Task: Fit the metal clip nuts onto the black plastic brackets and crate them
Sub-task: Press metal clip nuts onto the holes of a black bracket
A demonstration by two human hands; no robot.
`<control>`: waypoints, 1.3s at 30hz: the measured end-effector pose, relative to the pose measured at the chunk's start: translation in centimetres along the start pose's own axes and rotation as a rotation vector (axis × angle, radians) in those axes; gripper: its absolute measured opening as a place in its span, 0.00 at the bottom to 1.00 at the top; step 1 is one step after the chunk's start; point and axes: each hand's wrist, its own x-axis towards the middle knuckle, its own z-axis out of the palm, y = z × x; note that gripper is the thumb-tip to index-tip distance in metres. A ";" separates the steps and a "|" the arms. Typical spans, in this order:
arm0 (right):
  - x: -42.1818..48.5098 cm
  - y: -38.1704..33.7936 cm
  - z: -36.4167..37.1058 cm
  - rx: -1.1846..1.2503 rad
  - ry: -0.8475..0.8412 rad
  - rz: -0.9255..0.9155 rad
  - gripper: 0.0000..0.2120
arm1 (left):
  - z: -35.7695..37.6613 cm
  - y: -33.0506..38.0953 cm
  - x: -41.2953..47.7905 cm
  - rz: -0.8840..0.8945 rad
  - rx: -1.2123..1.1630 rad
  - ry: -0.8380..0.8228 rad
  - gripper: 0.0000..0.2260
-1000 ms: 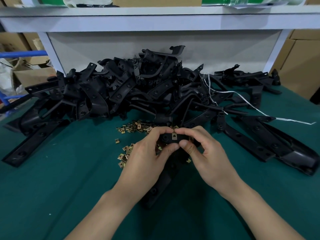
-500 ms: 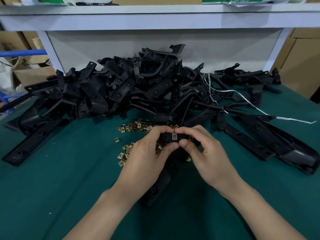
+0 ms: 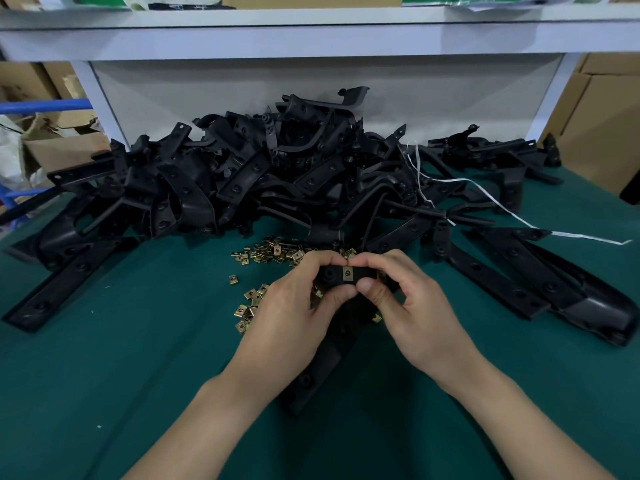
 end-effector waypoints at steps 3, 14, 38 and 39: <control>0.0 0.1 0.1 -0.006 0.002 0.005 0.11 | 0.1 0.0 0.0 -0.002 0.023 0.001 0.12; 0.0 0.6 0.2 -0.035 -0.001 0.015 0.10 | 0.4 -0.2 -0.2 -0.066 0.053 -0.018 0.15; 0.4 1.2 -0.5 -0.107 0.147 -0.067 0.28 | -1.3 1.2 0.4 -0.014 -0.385 -0.028 0.17; 0.6 1.3 -0.8 -0.036 0.180 -0.048 0.27 | -1.7 1.1 0.7 -0.002 -0.411 0.005 0.16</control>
